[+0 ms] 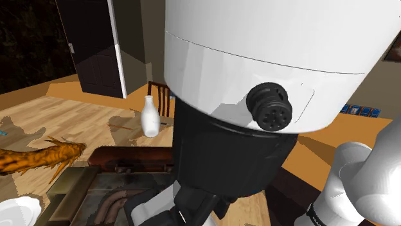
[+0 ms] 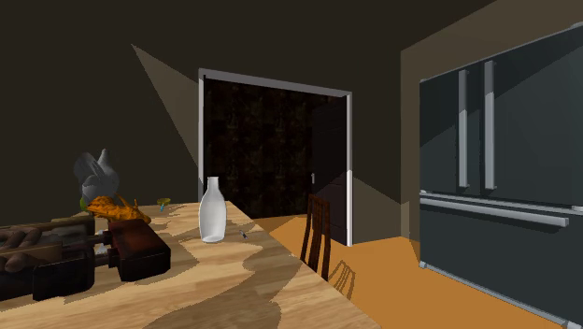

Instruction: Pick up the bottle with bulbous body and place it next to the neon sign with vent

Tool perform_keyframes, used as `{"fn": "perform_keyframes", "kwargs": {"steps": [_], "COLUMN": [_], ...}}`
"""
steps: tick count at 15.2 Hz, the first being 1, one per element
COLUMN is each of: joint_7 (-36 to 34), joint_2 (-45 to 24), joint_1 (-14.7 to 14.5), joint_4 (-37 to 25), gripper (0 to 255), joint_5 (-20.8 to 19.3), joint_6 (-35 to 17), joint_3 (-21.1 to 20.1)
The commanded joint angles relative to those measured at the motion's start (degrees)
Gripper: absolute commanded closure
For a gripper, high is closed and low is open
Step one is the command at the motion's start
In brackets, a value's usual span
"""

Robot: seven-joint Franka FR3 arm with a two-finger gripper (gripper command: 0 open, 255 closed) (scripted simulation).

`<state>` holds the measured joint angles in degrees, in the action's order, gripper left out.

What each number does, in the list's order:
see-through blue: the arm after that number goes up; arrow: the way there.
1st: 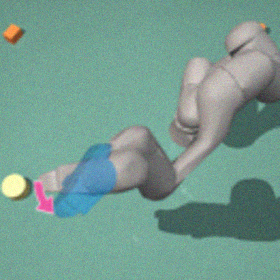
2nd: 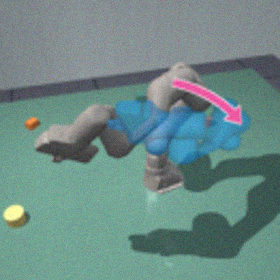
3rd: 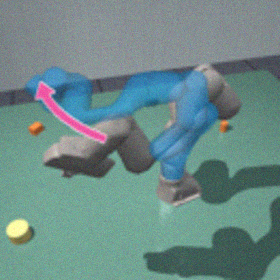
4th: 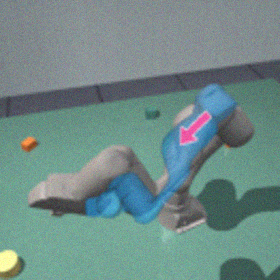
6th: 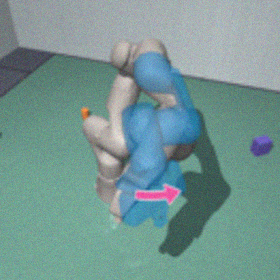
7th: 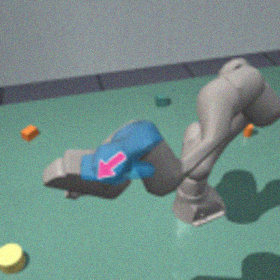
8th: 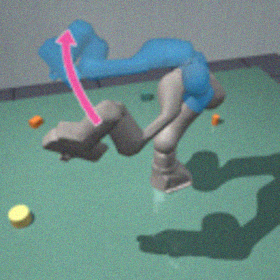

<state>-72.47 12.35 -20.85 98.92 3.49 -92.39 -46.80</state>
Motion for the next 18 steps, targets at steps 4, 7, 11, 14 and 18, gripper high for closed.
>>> {"fn": "perform_keyframes", "kwargs": {"steps": [4, 7, 11, 14, 18], "joint_7": [0.2, 0.3, 0.3, 0.2, 0.0], "joint_2": [0.9, 1.4, 1.7, 1.7, 1.6], "joint_1": [-0.3, -0.4, -0.6, -0.7, -0.9], "joint_4": [4.6, 7.3, 10.6, 12.9, 15.8], "gripper": [255, 255, 255, 255, 255], "joint_5": [0.7, 1.0, 1.3, 1.4, 1.4], "joint_6": [-4.0, -6.3, -9.4, -11.7, -14.7], "joint_3": [0.1, 0.1, 0.0, -0.2, -0.6]}}
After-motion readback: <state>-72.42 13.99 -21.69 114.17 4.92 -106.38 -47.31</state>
